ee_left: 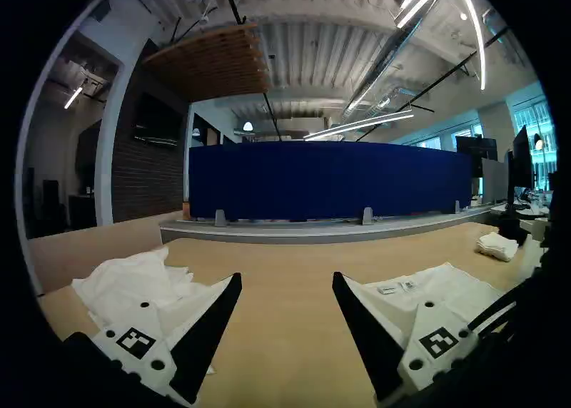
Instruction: Fold towel
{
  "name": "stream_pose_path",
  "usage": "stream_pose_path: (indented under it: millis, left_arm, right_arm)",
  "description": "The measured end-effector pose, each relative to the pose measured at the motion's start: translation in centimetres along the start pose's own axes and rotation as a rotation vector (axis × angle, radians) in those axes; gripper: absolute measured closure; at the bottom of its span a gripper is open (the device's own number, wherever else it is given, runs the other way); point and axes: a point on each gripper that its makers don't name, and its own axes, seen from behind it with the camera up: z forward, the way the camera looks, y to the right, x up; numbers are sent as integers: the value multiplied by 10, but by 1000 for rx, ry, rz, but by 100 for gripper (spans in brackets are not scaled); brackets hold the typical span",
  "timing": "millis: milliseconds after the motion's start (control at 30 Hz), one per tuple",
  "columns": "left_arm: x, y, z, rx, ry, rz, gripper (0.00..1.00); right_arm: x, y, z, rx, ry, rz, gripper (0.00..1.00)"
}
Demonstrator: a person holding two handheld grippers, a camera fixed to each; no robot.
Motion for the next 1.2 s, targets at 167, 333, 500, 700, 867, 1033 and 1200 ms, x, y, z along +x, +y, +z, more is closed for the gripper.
stream_pose_path:
  millis: [167,333,500,700,867,1033,1200]
  left_arm:
    - [-2,0,0,-1,0,-2,6]
    - [0,0,-1,-1,0,0,6]
    - [0,0,-1,-1,0,0,6]
    - [0,0,-1,-1,-1,0,6]
    - [0,0,0,-1,0,0,6]
    - [-1,0,0,0,-1,1,6]
    - [0,0,1,3,-5,4,6]
  right_arm:
    - [0,-1,0,0,0,0,1]
    - [0,-1,0,0,0,0,1]
    - [0,-1,0,0,0,1,1]
    - [1,-1,-1,0,0,1,1]
    - [0,-1,0,0,0,1,0]
    - [0,-1,0,-2,1,1,0]
    - [1,1,0,-7,-5,1,1]
